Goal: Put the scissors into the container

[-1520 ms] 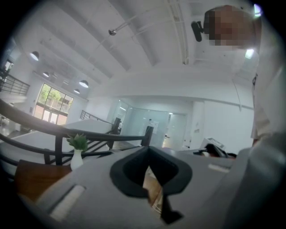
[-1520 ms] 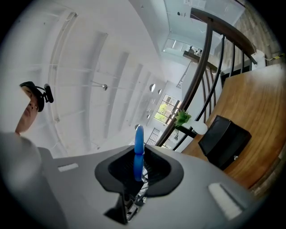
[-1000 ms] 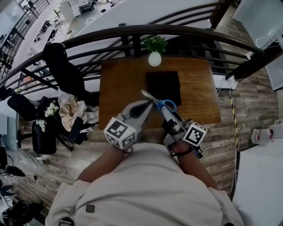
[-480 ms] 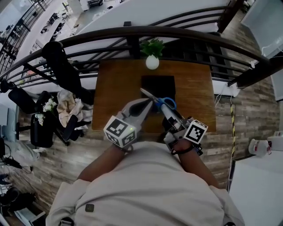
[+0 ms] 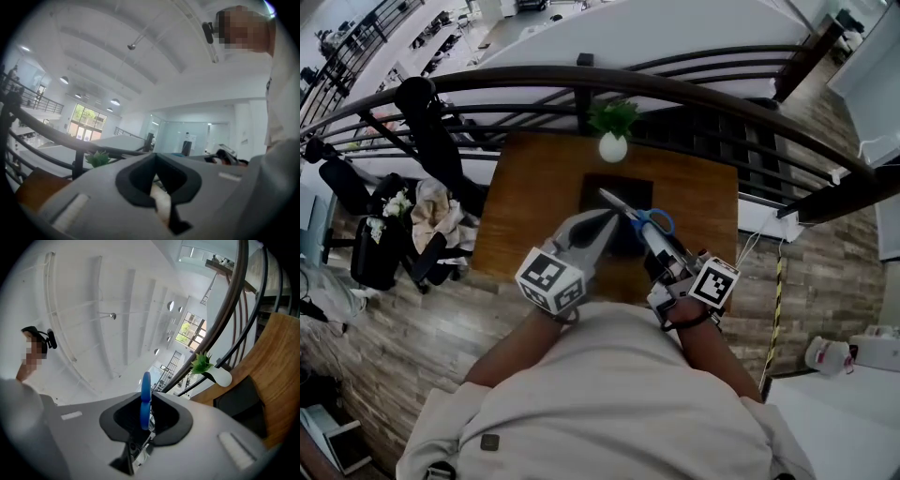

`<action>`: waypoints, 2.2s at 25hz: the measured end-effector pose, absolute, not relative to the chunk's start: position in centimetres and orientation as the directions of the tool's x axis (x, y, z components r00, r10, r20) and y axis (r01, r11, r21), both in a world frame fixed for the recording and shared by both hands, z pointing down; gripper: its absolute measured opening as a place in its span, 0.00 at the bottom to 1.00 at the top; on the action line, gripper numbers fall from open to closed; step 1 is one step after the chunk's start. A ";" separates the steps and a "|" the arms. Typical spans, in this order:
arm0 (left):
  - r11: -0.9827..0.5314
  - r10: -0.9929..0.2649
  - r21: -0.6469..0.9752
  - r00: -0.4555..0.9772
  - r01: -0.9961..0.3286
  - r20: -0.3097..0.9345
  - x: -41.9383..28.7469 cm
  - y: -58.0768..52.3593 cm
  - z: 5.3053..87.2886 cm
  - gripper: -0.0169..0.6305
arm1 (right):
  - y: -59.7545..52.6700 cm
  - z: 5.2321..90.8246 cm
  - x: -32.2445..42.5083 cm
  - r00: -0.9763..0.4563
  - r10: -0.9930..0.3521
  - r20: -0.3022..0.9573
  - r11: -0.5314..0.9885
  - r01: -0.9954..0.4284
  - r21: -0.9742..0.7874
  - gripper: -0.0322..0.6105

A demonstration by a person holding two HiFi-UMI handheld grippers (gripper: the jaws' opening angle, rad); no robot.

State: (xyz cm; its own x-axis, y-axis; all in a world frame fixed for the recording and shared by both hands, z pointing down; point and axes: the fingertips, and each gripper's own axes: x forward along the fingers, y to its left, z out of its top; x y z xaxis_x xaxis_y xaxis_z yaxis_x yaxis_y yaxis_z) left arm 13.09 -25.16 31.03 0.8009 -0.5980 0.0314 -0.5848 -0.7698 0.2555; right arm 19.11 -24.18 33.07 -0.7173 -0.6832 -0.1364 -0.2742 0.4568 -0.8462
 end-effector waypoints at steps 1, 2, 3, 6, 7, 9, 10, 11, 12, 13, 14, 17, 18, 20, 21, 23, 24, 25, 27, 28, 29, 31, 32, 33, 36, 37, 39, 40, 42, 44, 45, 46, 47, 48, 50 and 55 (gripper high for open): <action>-0.760 -0.611 0.255 0.791 -0.597 0.030 13.2 -25.1 31.2 0.03 | -24.2 33.4 19.2 -0.727 -0.674 -0.132 0.454 -0.267 -0.850 0.14; -0.750 -0.625 0.254 0.780 -0.611 0.031 13.2 -25.0 31.5 0.03 | -24.1 33.7 19.3 -0.738 -0.663 -0.127 0.453 -0.260 -0.853 0.14; -0.740 -0.636 0.252 0.771 -0.623 0.035 13.3 -24.9 31.8 0.03 | -24.1 34.0 19.3 -0.748 -0.652 -0.125 0.454 -0.252 -0.855 0.14; -0.719 -0.657 0.257 0.752 -0.646 0.054 13.8 -25.1 32.5 0.03 | -24.3 34.5 19.4 -0.770 -0.625 -0.131 0.456 -0.223 -0.862 0.14; -0.715 -0.660 0.259 0.749 -0.649 0.057 13.9 -25.1 32.6 0.03 | -24.3 34.5 19.4 -0.775 -0.617 -0.132 0.457 -0.217 -0.862 0.14; -0.710 -0.665 0.259 0.744 -0.655 0.059 14.0 -25.4 32.6 0.03 | -24.6 34.7 19.6 -0.781 -0.610 -0.131 0.459 -0.214 -0.862 0.14; -0.707 -0.668 0.260 0.742 -0.658 0.061 14.1 -25.7 32.6 0.03 | -25.0 34.8 19.9 -0.780 -0.612 -0.132 0.459 -0.215 -0.862 0.14; -0.704 -0.670 0.263 0.740 -0.660 0.063 14.2 -26.0 32.6 0.03 | -25.4 34.7 20.2 -0.777 -0.615 -0.134 0.460 -0.215 -0.862 0.14; -0.702 -0.671 0.265 0.738 -0.661 0.065 14.4 -26.4 32.6 0.03 | -25.8 34.6 20.4 -0.775 -0.617 -0.138 0.460 -0.213 -0.862 0.14; -0.702 -0.671 0.265 0.738 -0.661 0.066 14.5 -26.6 32.6 0.03 | -26.0 34.7 20.6 -0.774 -0.617 -0.138 0.457 -0.210 -0.864 0.14; -0.703 -0.670 0.263 0.740 -0.661 0.067 14.6 -26.8 32.6 0.03 | -26.1 34.8 20.6 -0.776 -0.616 -0.137 0.455 -0.209 -0.866 0.14; -0.711 -0.660 0.261 0.748 -0.653 0.070 14.7 -27.0 33.2 0.03 | -26.6 35.7 20.4 -0.782 -0.609 -0.130 0.460 -0.215 -0.861 0.14; -0.713 -0.657 0.261 0.750 -0.650 0.072 14.8 -27.1 33.5 0.03 | -26.9 36.2 20.5 -0.780 -0.613 -0.126 0.450 -0.214 -0.867 0.14; -0.713 -0.655 0.264 0.752 -0.649 0.078 14.9 -27.9 33.8 0.03 | -27.7 36.7 20.8 -0.775 -0.620 -0.118 0.432 -0.212 -0.877 0.14; -0.712 -0.655 0.267 0.751 -0.650 0.080 14.9 -28.4 33.9 0.03 | -28.2 36.8 20.9 -0.776 -0.620 -0.117 0.430 -0.211 -0.878 0.14; -0.713 -0.654 0.266 0.752 -0.649 0.084 14.7 -29.1 34.0 0.03 | -28.8 36.7 20.9 -0.780 -0.616 -0.116 0.433 -0.211 -0.876 0.14; -0.716 -0.651 0.260 0.754 -0.648 0.087 14.6 -29.3 34.0 0.03 | -29.1 36.7 20.8 -0.782 -0.613 -0.115 0.435 -0.212 -0.875 0.14; -0.721 -0.647 0.253 0.757 -0.646 0.091 14.5 -29.4 34.0 0.03 | -29.2 36.7 20.8 -0.785 -0.609 -0.113 0.438 -0.215 -0.873 0.14; -0.726 -0.639 0.245 0.762 -0.642 0.102 14.1 -29.7 34.4 0.03 | -29.7 37.0 20.5 -0.792 -0.601 -0.104 0.443 -0.222 -0.868 0.14; -0.726 -0.638 0.247 0.762 -0.642 0.109 13.9 -29.8 34.7 0.03 | -29.9 37.3 20.4 -0.797 -0.596 -0.100 0.446 -0.224 -0.867 0.14; -0.723 -0.637 0.250 0.762 -0.643 0.116 13.7 -30.0 35.0 0.03 | -30.0 37.6 20.2 -0.801 -0.590 -0.095 0.443 -0.223 -0.868 0.14; -0.719 -0.636 0.258 0.761 -0.645 0.130 13.3 -30.3 35.8 0.03 | -30.2 38.8 20.0 -0.807 -0.585 -0.078 0.417 -0.218 -0.882 0.14; -0.718 -0.634 0.262 0.761 -0.645 0.136 13.2 -30.5 36.2 0.03 | -30.4 39.4 19.9 -0.810 -0.582 -0.069 0.406 -0.216 -0.888 0.14; -0.718 -0.631 0.266 0.763 -0.644 0.142 13.2 -30.7 36.5 0.03 | -30.5 40.0 19.7 -0.813 -0.579 -0.061 0.398 -0.216 -0.891 0.14; -0.718 -0.622 0.275 0.767 -0.640 0.160 13.0 -31.0 37.7 0.03 | -31.0 41.8 19.4 -0.818 -0.574 -0.035 0.378 -0.226 -0.898 0.14; -0.716 -0.621 0.279 0.766 -0.640 0.166 12.8 -31.1 38.2 0.03 | -31.1 42.1 19.3 -0.820 -0.571 -0.031 0.379 -0.230 -0.896 0.14; -0.710 -0.620 0.290 0.765 -0.642 0.176 12.6 -31.3 38.9 0.03 | -31.3 43.0 19.2 -0.822 -0.569 -0.016 0.363 -0.234 -0.902 0.14; -0.707 -0.619 0.296 0.764 -0.643 0.180 12.4 -31.4 39.2 0.03 | -31.3 43.5 19.2 -0.822 -0.569 -0.005 0.348 -0.235 -0.907 0.14; -0.702 -0.618 0.305 0.763 -0.644 0.187 12.2 -31.7 39.9 0.03 | -31.5 44.3 19.1 -0.825 -0.565 0.010 0.337 -0.241 -0.910 0.14; -0.695 -0.617 0.317 0.761 -0.646 0.199 11.9 -32.0 40.9 0.03 | -31.7 45.2 19.0 -0.827 -0.562 0.026 0.326 -0.250 -0.912 0.14; -0.691 -0.616 0.324 0.761 -0.646 0.205 11.8 -32.1 41.5 0.03 | -31.8 45.7 18.9 -0.827 -0.562 0.033 0.319 -0.254 -0.913 0.14; -0.688 -0.614 0.331 0.761 -0.646 0.210 11.7 -32.1 41.9 0.03 | -31.8 46.3 18.9 -0.826 -0.563 0.043 0.309 -0.258 -0.916 0.14; -0.685 -0.612 0.337 0.761 -0.646 0.213 11.6 -32.2 42.3 0.03 | -31.9 46.8 18.9 -0.825 -0.563 0.052 0.299 -0.262 -0.917 0.14; -0.684 -0.611 0.341 0.762 -0.645 0.215 11.5 -32.3 42.6 0.03 | -32.0 47.3 18.8 -0.825 -0.562 0.059 0.297 -0.269 -0.916 0.14; -0.682 -0.609 0.347 0.762 -0.644 0.219 11.3 -32.4 43.3 0.03 | -32.0 48.2 18.7 -0.825 -0.560 0.076 0.289 -0.281 -0.915 0.14; -0.671 -0.601 0.366 0.762 -0.645 0.242 10.9 -32.6 45.1 0.03 | -32.0 50.3 18.5 -0.823 -0.556 0.114 0.248 -0.295 -0.923 0.14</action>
